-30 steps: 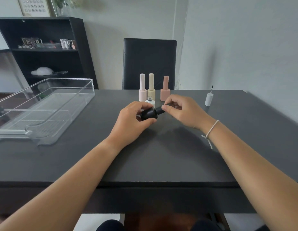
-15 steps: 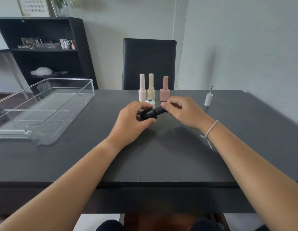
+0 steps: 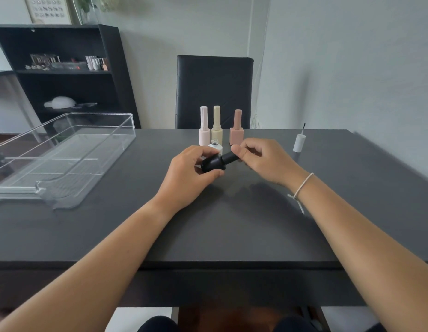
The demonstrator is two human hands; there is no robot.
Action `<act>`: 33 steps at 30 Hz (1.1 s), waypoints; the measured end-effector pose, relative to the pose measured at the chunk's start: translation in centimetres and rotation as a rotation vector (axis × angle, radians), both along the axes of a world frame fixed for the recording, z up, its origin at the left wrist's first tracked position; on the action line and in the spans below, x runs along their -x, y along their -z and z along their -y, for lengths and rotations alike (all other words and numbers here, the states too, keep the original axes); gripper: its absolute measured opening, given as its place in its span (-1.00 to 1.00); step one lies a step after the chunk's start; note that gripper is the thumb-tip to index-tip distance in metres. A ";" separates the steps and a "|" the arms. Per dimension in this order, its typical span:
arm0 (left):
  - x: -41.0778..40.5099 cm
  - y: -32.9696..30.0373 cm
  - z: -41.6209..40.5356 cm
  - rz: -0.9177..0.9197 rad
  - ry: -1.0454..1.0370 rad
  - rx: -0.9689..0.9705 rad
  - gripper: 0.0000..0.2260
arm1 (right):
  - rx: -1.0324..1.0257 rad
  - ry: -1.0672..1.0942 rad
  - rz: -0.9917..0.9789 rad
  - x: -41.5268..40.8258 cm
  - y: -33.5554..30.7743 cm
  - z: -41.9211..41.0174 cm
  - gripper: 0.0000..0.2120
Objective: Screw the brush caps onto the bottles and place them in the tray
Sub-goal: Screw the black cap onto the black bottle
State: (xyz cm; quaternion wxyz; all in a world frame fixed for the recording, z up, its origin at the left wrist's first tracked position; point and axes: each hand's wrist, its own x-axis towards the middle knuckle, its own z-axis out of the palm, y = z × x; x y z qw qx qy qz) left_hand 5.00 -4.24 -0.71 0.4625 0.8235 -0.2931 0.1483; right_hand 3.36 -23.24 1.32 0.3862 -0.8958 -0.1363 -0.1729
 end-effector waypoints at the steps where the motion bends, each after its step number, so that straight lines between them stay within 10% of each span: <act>1: 0.0 0.0 0.0 -0.002 -0.002 0.000 -0.70 | -0.011 -0.008 0.008 0.1 0.0 0.0 -0.71; 20: 0.1 -0.2 0.1 -0.031 0.025 0.142 -0.64 | -0.228 -0.010 0.134 -0.2 -1.0 0.0 -0.88; 33: -2.9 -0.6 1.4 -0.160 -0.176 -0.012 -0.47 | -0.110 0.370 0.109 -5.5 -1.6 3.9 -0.89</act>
